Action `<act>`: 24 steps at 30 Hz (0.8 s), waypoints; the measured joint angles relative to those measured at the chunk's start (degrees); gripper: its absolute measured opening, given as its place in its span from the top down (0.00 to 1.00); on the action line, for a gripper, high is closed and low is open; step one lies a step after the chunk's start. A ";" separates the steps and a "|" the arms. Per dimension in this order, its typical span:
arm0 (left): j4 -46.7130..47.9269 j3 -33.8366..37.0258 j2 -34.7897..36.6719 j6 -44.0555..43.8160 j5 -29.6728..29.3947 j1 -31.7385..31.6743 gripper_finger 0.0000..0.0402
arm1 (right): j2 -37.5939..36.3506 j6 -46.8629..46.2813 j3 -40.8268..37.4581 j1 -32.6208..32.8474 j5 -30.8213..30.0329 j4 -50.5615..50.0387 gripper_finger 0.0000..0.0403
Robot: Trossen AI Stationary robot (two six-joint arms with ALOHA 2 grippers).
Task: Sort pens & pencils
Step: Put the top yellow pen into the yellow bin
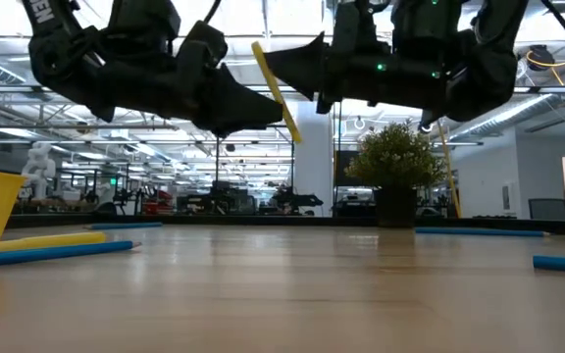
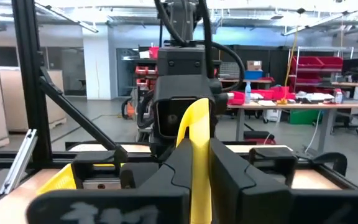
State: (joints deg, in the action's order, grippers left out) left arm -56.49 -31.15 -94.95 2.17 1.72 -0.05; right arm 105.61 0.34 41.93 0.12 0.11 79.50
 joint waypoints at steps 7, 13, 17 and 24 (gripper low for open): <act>-0.67 -1.41 -0.25 -2.34 2.32 0.64 0.65 | -0.02 0.72 0.44 0.14 0.30 1.66 0.96; -0.58 -3.04 -0.27 -2.42 -0.07 0.98 0.65 | -0.03 0.48 0.66 0.76 0.19 2.60 0.96; -0.28 -3.17 -0.29 -2.51 -0.12 0.98 0.65 | -0.03 0.46 0.66 0.76 0.19 2.35 0.96; 3.39 -3.15 -0.29 -2.40 -1.71 0.96 0.76 | -0.03 0.55 0.66 0.74 0.19 2.04 0.96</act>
State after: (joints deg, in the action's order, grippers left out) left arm -53.10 -34.30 -95.24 -0.23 0.01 0.91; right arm 105.58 0.89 42.59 0.86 0.30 81.55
